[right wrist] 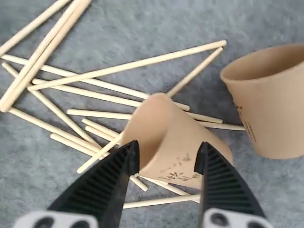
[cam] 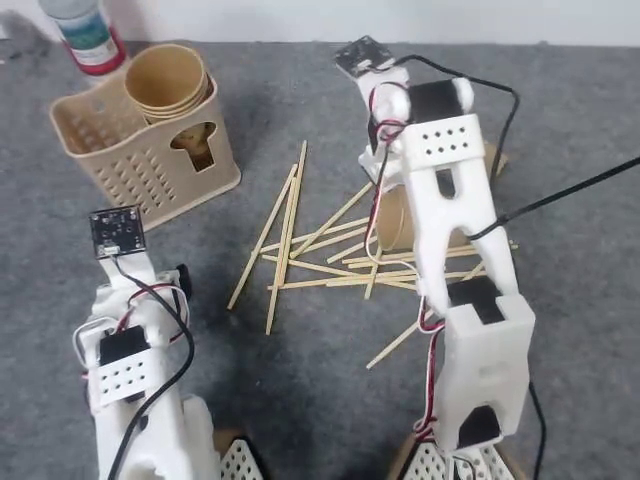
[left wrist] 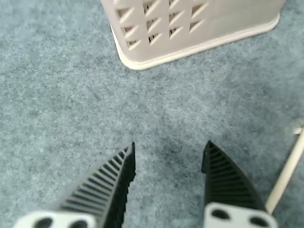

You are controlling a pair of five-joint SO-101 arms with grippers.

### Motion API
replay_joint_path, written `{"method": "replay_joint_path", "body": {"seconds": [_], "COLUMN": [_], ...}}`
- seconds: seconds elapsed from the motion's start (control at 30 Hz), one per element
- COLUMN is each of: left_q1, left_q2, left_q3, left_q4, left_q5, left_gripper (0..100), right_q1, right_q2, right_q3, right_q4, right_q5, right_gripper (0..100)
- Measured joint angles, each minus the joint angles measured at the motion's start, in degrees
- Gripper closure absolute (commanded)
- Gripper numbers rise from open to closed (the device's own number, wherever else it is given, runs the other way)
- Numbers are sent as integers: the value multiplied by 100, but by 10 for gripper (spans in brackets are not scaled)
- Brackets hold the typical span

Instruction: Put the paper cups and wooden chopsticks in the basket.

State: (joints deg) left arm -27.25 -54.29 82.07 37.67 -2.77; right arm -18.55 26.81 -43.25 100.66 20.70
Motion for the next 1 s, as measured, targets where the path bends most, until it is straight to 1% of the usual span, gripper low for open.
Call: {"method": "replay_joint_path", "body": {"seconds": [0.1, 0.27, 0.4, 0.67, 1.0], "left_q1": [0, 0, 0, 0, 0], "left_q2": [0, 0, 0, 0, 0], "left_q3": [0, 0, 0, 0, 0], "left_q4": [0, 0, 0, 0, 0], "left_q5": [0, 0, 0, 0, 0], "left_gripper": [776, 776, 776, 776, 776], "right_q1": [-185, -308, -237, 237, 281], "right_q2": [-132, -229, -229, -229, -791], "right_q3": [114, 853, 1081, 1415, 1600], "right_q4": [0, 0, 0, 0, 0], "right_q5": [0, 0, 0, 0, 79], "right_gripper": [794, 794, 794, 795, 795]}}
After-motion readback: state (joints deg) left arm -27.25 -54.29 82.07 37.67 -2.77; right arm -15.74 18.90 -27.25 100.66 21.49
